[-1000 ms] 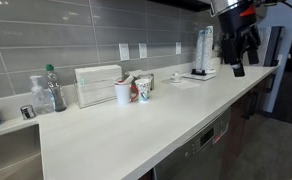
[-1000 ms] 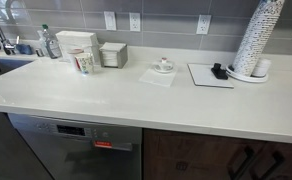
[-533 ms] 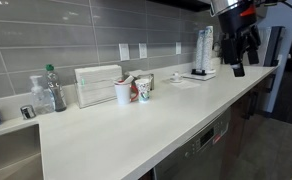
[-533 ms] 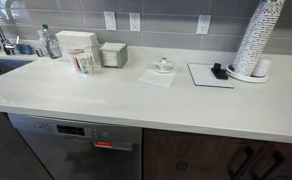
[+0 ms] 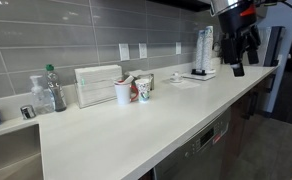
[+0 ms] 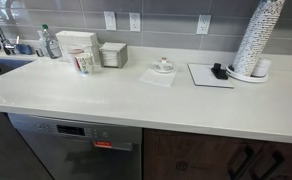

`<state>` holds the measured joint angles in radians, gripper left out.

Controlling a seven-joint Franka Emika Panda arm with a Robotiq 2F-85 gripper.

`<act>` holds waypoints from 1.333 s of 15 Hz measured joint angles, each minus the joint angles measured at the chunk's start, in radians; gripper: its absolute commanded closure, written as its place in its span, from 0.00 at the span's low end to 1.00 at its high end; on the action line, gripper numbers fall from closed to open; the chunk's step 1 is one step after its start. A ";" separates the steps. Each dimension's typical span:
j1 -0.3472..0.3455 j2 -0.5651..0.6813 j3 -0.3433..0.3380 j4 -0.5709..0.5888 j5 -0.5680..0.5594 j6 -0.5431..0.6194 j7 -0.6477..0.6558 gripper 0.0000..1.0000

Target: Slide the white paper towel and everything on it forward then turn it ninety degrees clockwise

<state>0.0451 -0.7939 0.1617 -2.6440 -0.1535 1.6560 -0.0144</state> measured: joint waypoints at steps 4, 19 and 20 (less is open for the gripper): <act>-0.031 0.048 -0.070 0.030 -0.028 0.137 0.004 0.00; -0.131 0.648 -0.331 0.373 -0.001 0.743 -0.191 0.00; -0.131 0.665 -0.332 0.387 0.002 0.743 -0.191 0.00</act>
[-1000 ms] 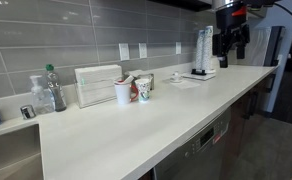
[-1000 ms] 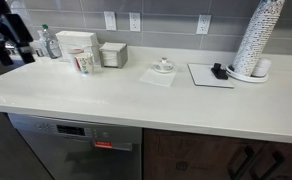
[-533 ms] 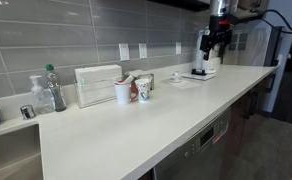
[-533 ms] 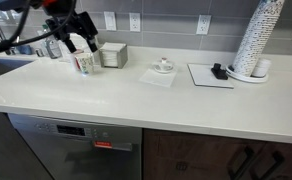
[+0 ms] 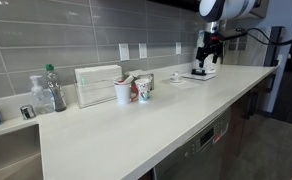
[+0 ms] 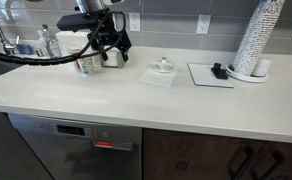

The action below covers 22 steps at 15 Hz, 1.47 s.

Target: Slide the white paper towel and everything on it forward then turn it ninety degrees clockwise

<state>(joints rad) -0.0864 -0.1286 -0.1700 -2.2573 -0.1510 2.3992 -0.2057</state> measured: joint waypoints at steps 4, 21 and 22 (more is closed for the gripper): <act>0.000 0.006 0.000 0.009 0.004 0.000 0.000 0.00; -0.084 0.372 0.009 0.296 0.238 0.240 -0.143 0.47; -0.096 0.404 0.017 0.317 0.246 0.264 -0.146 0.54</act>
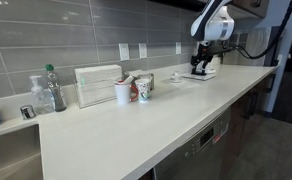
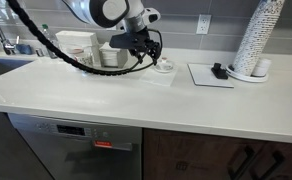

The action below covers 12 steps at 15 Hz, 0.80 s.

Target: Slide the white paper towel and everything on it forward then turn it ninety degrees clockwise

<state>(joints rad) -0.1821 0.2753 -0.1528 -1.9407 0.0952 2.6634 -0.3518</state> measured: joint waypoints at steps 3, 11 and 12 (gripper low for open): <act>-0.043 0.086 0.040 0.058 0.032 0.073 -0.008 0.78; -0.140 0.273 0.154 0.182 0.059 0.266 -0.003 1.00; -0.147 0.294 0.165 0.193 0.058 0.286 -0.003 1.00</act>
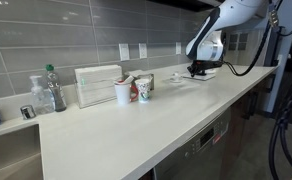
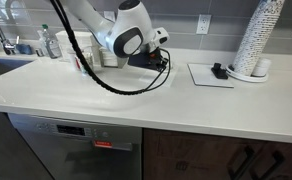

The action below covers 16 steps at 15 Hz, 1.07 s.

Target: Slide the white paper towel and everything on it forward then turn it ninety degrees clockwise

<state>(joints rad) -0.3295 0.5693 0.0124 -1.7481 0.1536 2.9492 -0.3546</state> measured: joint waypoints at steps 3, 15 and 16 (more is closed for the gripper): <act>-0.012 0.055 0.017 0.028 -0.005 0.058 0.000 1.00; -0.024 0.164 0.040 0.128 -0.034 0.139 0.040 1.00; -0.024 0.164 0.040 0.128 -0.039 0.139 0.042 1.00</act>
<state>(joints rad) -0.3534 0.7331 0.0524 -1.6200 0.1144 3.0883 -0.3126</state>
